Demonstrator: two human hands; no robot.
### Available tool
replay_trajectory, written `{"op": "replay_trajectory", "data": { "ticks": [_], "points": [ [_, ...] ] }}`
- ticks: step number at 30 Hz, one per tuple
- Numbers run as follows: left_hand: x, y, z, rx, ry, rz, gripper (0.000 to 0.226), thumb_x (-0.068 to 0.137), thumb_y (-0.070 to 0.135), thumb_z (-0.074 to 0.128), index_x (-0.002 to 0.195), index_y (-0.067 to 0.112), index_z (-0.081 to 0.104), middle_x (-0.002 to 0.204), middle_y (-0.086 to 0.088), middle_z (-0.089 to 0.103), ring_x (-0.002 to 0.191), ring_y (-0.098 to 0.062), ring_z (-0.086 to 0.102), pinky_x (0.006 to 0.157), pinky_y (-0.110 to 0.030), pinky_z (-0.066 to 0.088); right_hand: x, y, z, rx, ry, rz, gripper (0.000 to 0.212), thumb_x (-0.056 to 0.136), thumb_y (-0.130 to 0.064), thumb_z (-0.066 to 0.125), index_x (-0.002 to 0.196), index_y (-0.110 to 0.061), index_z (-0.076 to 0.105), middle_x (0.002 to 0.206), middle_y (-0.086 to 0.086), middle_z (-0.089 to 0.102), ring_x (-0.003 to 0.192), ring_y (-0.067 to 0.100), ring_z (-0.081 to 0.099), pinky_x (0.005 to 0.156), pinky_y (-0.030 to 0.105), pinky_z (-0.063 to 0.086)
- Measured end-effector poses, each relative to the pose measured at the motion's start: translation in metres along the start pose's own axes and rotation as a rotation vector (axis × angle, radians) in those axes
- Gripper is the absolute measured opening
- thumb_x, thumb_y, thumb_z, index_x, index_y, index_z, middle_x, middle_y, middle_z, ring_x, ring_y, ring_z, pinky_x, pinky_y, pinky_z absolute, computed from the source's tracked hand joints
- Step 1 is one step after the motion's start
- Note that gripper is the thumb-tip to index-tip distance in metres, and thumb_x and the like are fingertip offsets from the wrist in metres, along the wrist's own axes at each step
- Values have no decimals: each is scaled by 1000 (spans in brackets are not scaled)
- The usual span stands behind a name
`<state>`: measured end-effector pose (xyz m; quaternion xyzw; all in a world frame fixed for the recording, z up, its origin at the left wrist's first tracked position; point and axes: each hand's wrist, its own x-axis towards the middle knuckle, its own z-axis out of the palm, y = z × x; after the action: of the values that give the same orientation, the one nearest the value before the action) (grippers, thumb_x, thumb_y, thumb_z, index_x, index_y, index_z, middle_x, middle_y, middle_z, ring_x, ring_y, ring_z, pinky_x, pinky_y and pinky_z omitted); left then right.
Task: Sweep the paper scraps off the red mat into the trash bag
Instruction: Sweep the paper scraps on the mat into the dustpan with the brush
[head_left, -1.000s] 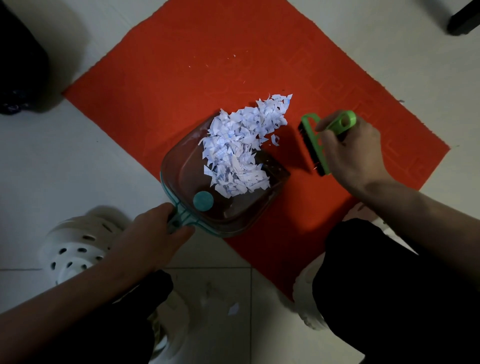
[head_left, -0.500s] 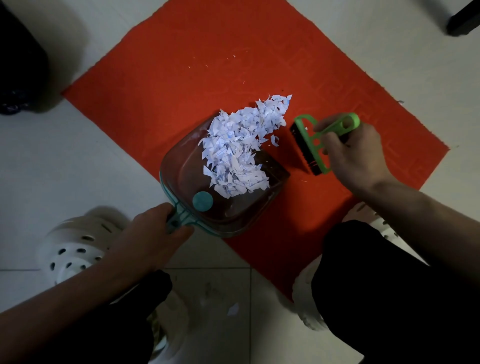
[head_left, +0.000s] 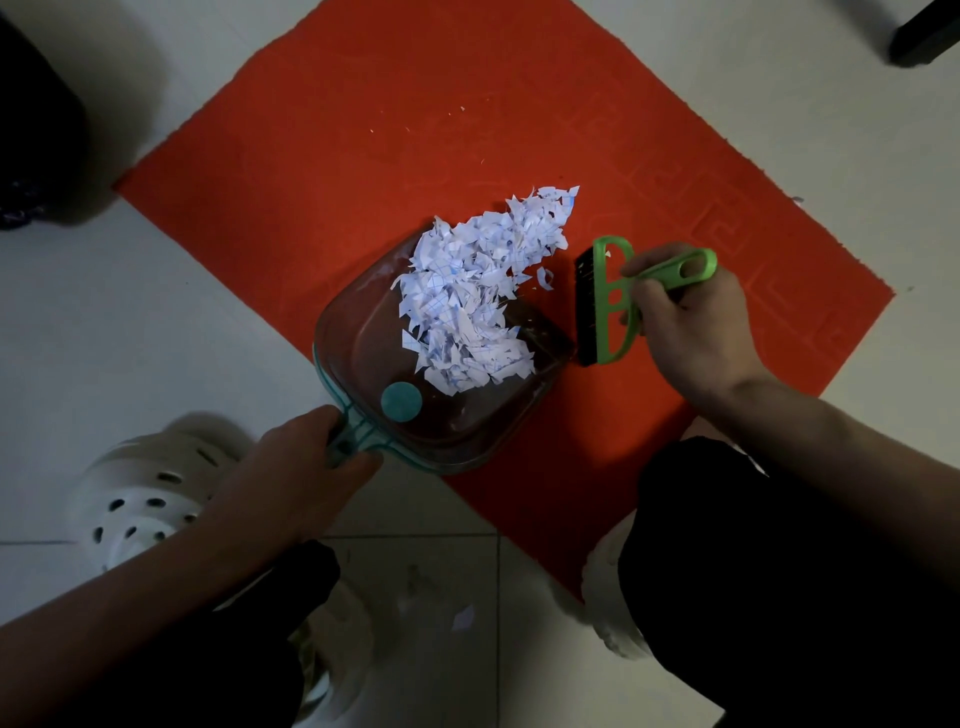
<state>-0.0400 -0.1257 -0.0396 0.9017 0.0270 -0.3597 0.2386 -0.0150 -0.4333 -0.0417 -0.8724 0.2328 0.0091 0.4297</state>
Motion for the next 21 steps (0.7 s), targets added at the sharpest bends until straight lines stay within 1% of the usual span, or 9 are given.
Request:
{"op": "replay_trajectory", "data": {
  "ticks": [3, 5, 9, 11, 13, 14, 17, 19, 21],
  "points": [
    [0, 0, 0, 11, -6, -6, 26, 87, 32, 65, 74, 14, 50, 70, -9, 61, 62, -26, 59, 62, -37, 52, 0, 2, -9, -35, 74, 3, 22, 80, -21, 48, 91, -17, 67, 73, 3, 68, 67, 21, 68, 66, 46, 57],
    [0, 0, 0, 12, -5, -7, 27, 87, 32, 65, 74, 15, 49, 71, -9, 61, 63, -26, 59, 62, -37, 52, -1, 8, -13, -87, 107, -2, 20, 82, -22, 49, 89, -15, 66, 74, 4, 67, 67, 24, 66, 65, 48, 55],
    [0, 0, 0, 23, -8, 7, 25, 88, 33, 64, 75, 16, 49, 72, -8, 61, 64, -24, 59, 62, -35, 50, -5, 14, -5, -121, 57, 9, 20, 76, -30, 48, 85, -21, 64, 79, 10, 67, 72, 28, 66, 72, 50, 55],
    [0, 0, 0, 18, -11, 2, 24, 88, 33, 64, 77, 16, 50, 73, -8, 61, 63, -24, 59, 62, -35, 50, -4, 12, 3, -105, 22, -14, 15, 76, -25, 50, 85, -23, 62, 82, 14, 67, 72, 28, 67, 73, 45, 56],
    [0, 0, 0, 9, -13, -7, 25, 87, 33, 64, 76, 16, 50, 72, -8, 61, 61, -24, 58, 61, -36, 51, 1, 5, 7, -61, -26, -45, 13, 82, -14, 52, 89, -20, 62, 86, 17, 67, 69, 25, 68, 66, 36, 56],
    [0, 0, 0, 8, -14, -9, 25, 87, 33, 64, 77, 15, 50, 71, -9, 61, 61, -24, 59, 62, -37, 52, 4, 3, 8, -50, -39, -75, 15, 82, -13, 52, 91, -18, 63, 86, 16, 67, 70, 25, 68, 64, 34, 55],
    [0, -1, -1, 4, -10, -7, 26, 87, 34, 65, 80, 12, 53, 72, -10, 62, 64, -28, 61, 64, -41, 54, 12, -3, 3, -103, 17, -171, 20, 79, -17, 50, 94, -18, 64, 91, 10, 65, 76, 23, 60, 66, 30, 44],
    [0, -1, -1, 1, 0, -4, 28, 86, 33, 65, 78, 10, 52, 72, -12, 62, 64, -31, 61, 64, -42, 54, 18, 0, -4, -176, 64, -214, 18, 84, -11, 53, 98, -13, 64, 99, 13, 63, 78, 21, 54, 67, 27, 36],
    [0, -2, -1, -5, 3, -6, 28, 86, 34, 66, 77, 11, 51, 71, -12, 62, 63, -31, 61, 64, -43, 54, 24, 6, -10, -278, 77, -226, 18, 88, -7, 54, 102, -10, 64, 103, 15, 61, 83, 24, 54, 68, 26, 33]
  ]
}}
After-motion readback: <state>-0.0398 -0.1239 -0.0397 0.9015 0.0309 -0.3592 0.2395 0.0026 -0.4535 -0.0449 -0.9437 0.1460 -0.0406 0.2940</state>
